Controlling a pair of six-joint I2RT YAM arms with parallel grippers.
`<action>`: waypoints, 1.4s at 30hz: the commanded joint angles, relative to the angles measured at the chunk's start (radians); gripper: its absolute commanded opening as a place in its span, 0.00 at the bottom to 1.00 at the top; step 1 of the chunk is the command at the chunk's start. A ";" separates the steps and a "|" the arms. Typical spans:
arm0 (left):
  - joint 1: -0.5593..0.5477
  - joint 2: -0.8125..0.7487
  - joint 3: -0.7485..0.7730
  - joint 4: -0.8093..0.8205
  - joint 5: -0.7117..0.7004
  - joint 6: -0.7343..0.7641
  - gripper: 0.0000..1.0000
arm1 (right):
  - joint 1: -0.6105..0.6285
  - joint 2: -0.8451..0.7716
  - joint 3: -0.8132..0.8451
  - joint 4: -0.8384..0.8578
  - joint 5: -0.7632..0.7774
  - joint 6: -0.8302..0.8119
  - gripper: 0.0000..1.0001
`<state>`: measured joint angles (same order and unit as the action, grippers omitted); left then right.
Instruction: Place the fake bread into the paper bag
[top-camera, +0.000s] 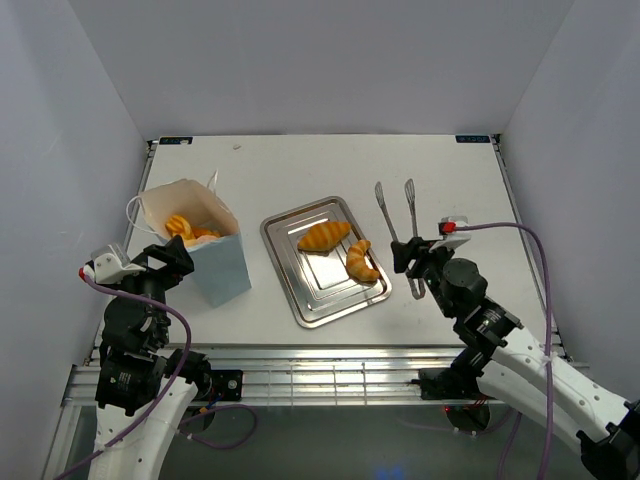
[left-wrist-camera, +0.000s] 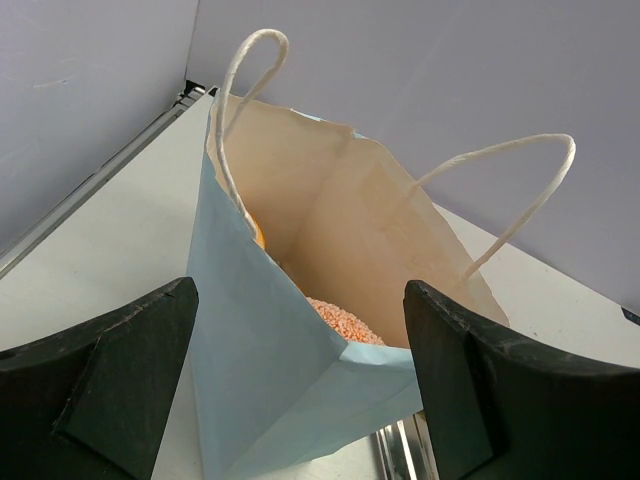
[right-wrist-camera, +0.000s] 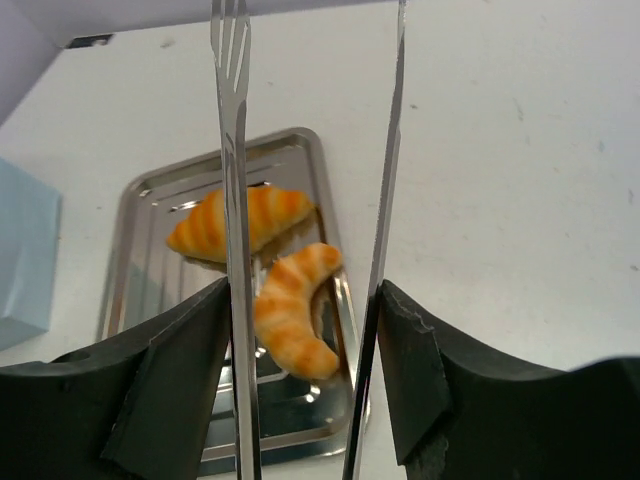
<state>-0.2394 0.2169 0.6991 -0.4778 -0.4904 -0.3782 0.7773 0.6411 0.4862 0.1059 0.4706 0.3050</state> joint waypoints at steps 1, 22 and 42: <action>-0.003 0.015 -0.004 0.001 -0.002 0.004 0.94 | -0.065 -0.064 -0.081 0.008 0.048 0.080 0.64; -0.009 0.001 -0.009 0.004 0.013 0.004 0.95 | -0.335 0.172 -0.285 0.153 -0.092 0.217 0.69; -0.020 -0.025 -0.012 0.005 0.007 0.004 0.95 | -0.423 0.532 -0.106 0.244 -0.159 0.143 0.74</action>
<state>-0.2531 0.1963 0.6945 -0.4778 -0.4892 -0.3782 0.3656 1.1557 0.3256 0.2810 0.3206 0.4652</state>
